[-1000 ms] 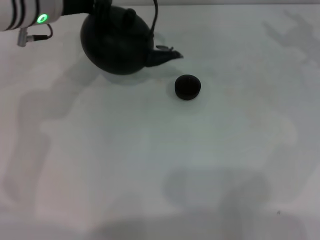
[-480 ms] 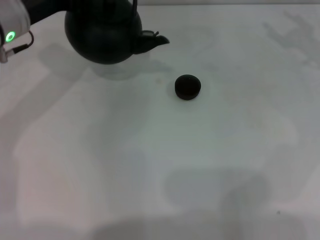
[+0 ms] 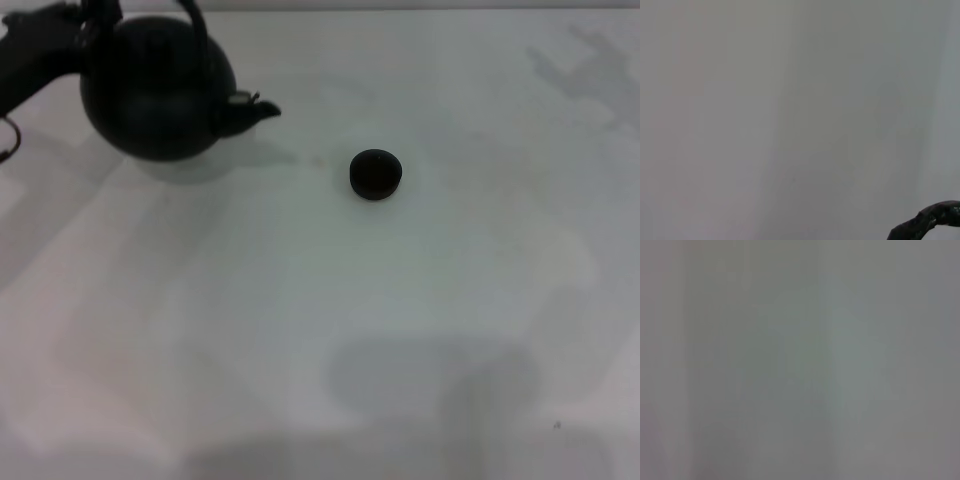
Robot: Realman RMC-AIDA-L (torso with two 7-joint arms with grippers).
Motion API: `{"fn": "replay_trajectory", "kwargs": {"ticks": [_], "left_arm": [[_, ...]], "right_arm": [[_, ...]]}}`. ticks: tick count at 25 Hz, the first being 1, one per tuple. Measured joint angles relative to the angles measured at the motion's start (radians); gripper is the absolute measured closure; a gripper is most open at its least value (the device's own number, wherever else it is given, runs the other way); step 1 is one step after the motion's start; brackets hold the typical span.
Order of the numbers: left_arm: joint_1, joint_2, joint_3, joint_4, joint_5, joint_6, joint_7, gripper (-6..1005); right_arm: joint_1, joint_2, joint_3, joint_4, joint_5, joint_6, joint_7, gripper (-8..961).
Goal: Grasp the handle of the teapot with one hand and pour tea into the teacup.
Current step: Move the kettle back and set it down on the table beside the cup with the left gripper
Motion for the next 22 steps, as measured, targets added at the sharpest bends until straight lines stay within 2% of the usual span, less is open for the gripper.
{"fn": "replay_trajectory", "kwargs": {"ticks": [10, 15, 22], "left_arm": [[0.004, 0.0, -0.109, -0.197, -0.072, -0.134, 0.181, 842], [0.026, -0.001, -0.144, -0.237, -0.09, -0.179, 0.231, 843], [0.053, -0.003, -0.147, -0.284, -0.133, -0.187, 0.306, 843]], "right_arm": [[-0.003, -0.012, 0.0, 0.0, -0.001, -0.016, 0.004, 135], [-0.003, -0.016, 0.0, 0.0, -0.013, -0.02, 0.004, 135], [-0.007, -0.013, 0.0, 0.0, -0.02, -0.023, -0.003, 135]]}}
